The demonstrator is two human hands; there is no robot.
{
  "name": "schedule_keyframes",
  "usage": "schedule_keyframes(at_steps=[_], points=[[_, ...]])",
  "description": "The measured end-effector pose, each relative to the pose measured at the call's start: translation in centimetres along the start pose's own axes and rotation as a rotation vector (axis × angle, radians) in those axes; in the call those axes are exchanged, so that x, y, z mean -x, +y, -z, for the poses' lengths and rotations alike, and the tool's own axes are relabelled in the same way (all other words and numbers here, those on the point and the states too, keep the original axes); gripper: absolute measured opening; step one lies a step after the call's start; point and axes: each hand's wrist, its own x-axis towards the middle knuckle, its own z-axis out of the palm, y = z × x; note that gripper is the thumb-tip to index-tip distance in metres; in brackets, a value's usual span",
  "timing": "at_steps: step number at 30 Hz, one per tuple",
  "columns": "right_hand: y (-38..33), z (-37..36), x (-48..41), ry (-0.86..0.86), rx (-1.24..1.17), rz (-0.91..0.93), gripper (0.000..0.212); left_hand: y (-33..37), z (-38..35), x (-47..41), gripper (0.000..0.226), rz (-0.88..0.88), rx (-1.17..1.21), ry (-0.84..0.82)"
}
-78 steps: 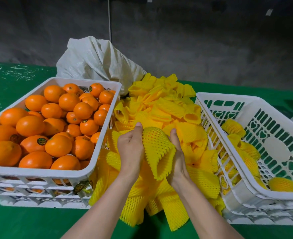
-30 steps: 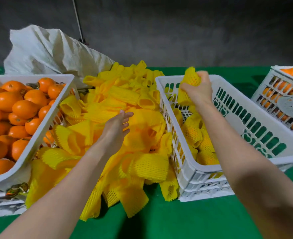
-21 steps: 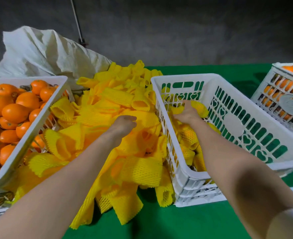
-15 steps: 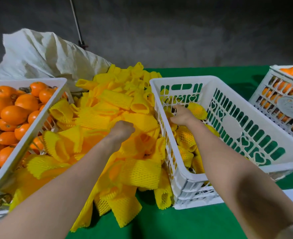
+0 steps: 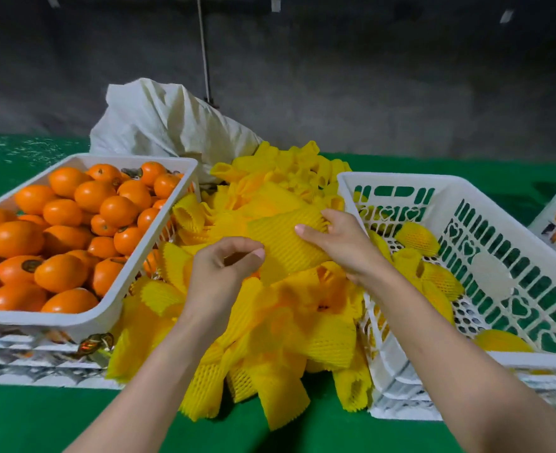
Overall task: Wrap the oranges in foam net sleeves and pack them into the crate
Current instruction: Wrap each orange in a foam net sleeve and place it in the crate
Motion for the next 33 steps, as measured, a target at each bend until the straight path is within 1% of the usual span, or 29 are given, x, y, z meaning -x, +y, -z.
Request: schedule_keyframes(at_steps=[1,3,4,5,6,7,9,11,14,16,18,20,21,22,23,24,25,26,27,28,29,31,32,33], points=[[-0.2,-0.9,0.4,0.031,-0.035,0.016,0.027,0.2,0.4,0.1,0.009,0.055,0.05,0.017],[-0.3,-2.5,1.1,0.028,-0.065,0.08,0.028,0.3,1.4,0.0,0.039,0.198,0.177,-0.035],[-0.2,-3.3,1.4,0.005,-0.047,0.11,0.028,0.4,2.0,0.1,0.051,0.265,0.188,-0.09],[0.2,-4.1,1.5,-0.008,0.002,0.14,0.028,0.6,2.4,0.4,0.049,0.297,0.181,-0.132],[0.5,-4.8,1.7,-0.005,0.059,0.161,0.031,0.3,2.7,0.6,0.033,0.271,0.168,-0.149],[0.8,-5.6,1.9,0.02,0.112,0.174,0.035,0.4,2.8,1.1,0.019,0.221,0.131,-0.121],[1.4,-7.2,2.3,0.12,0.186,0.192,0.044,-0.5,3.4,1.9,0.031,0.02,-0.051,-0.011],[1.5,-8.8,2.8,0.217,0.255,0.251,0.04,-1.3,4.1,2.5,0.027,-0.158,-0.205,0.066],[1.2,-11.2,3.4,0.365,0.332,0.482,0.024,-2.1,5.4,3.1,0.024,-0.274,-0.297,0.155],[0.6,-12.3,3.6,0.414,0.32,0.595,0.016,-2.3,6.4,3.2,0.024,-0.295,-0.333,0.211],[-0.2,-13.3,3.5,0.34,0.216,0.589,0.014,-2.4,7.5,3.1,0.016,-0.3,-0.378,0.232],[-1.1,-14.2,2.9,0.232,0.091,0.509,0.016,-2.5,9.0,2.9,0.011,-0.3,-0.443,0.226],[-1.4,-14.6,2.6,0.209,0.047,0.492,0.016,-2.3,9.7,2.8,0.015,-0.277,-0.467,0.199],[-1.6,-14.9,2.2,0.206,0.024,0.494,0.015,-2.1,10.5,2.7,0.027,-0.244,-0.467,0.148],[-1.7,-15.3,1.9,0.205,0.019,0.498,0.014,-1.7,11.5,2.4,0.036,-0.202,-0.406,0.08],[-1.8,-15.6,1.6,0.192,0.022,0.497,0.013,-0.9,12.5,2.1,0.035,-0.172,-0.296,0.027],[-1.9,-15.9,1.3,0.164,0.024,0.496,0.013,-0.3,13.7,1.5,0.032,-0.155,-0.206,0.018],[-1.9,-16.2,1.1,0.124,0.019,0.495,0.014,0.0,15.0,0.5,0.032,-0.148,-0.189,0.056],[-1.9,-16.4,1.0,0.077,0.006,0.492,0.014,-0.1,16.4,-0.9,0.03,-0.15,-0.279,0.104],[-1.9,-16.6,0.9,0.032,-0.011,0.488,0.014,-0.2,18.0,-2.4,0.025,-0.146,-0.47,0.124],[-2.0,-16.6,0.9,-0.004,-0.023,0.484,0.014,-0.5,19.4,-3.9,0.024,-0.109,-0.713,0.109],[-2.0,-16.7,0.7,-0.045,-0.024,0.481,0.015,-1.6,21.8,-6.5,0.039,0.056,-1.134,0.021],[-1.9,-16.7,0.7,-0.052,-0.022,0.475,0.017,-2.1,22.7,-7.3,0.045,0.154,-1.277,-0.024],[-1.9,-16.7,0.6,-0.051,-0.018,0.464,0.019,-2.5,23.3,-7.8,0.049,0.222,-1.369,-0.059]])
